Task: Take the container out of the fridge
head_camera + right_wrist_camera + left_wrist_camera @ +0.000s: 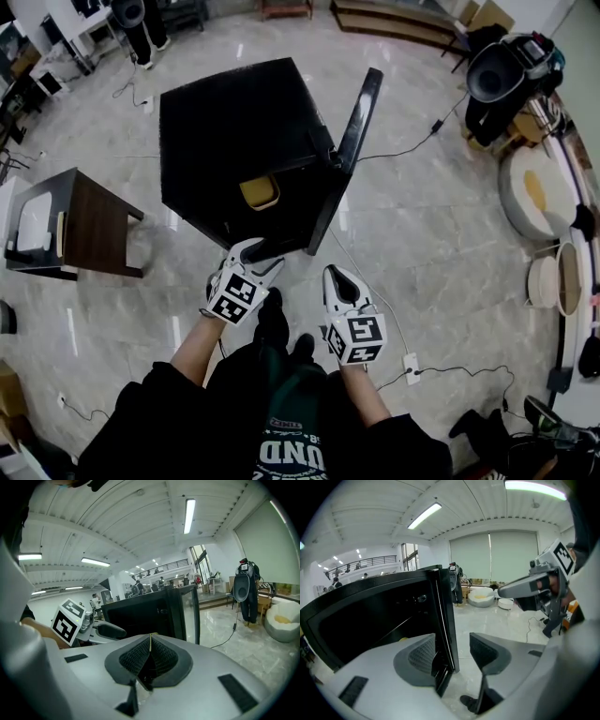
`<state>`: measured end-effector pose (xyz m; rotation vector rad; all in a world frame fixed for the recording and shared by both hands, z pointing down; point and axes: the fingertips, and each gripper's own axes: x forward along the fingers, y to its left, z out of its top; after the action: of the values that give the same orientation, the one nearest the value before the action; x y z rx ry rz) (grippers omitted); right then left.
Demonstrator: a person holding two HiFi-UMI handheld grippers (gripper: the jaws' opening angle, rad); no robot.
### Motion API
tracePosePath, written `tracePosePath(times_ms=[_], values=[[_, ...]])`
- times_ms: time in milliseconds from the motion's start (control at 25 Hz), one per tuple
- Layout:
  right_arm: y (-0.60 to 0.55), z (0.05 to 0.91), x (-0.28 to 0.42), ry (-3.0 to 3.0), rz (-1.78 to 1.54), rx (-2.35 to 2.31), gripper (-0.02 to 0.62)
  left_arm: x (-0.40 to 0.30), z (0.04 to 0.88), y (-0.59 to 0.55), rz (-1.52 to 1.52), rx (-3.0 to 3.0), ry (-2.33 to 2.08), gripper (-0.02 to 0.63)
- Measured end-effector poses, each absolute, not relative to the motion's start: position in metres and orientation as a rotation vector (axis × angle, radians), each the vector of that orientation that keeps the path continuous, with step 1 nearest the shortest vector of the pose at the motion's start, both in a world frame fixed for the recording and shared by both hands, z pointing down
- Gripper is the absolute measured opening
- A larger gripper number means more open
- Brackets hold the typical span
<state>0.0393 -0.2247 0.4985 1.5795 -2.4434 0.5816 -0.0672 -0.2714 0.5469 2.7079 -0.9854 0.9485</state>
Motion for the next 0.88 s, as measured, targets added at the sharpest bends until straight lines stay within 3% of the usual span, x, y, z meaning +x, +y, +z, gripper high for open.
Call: tracePosePath(times_ms=[400,880], values=[[-0.255,0.504,0.045,-2.393,0.603,1.621,0.035,-0.076,0.579,-0.315,1.108,2.676,-0.935,0.287],[-0.274,0.515,0.046,-2.324,0.634,1.648,0.035,-0.085,0.622,-0.366,1.215,2.635,-0.898,0.295]])
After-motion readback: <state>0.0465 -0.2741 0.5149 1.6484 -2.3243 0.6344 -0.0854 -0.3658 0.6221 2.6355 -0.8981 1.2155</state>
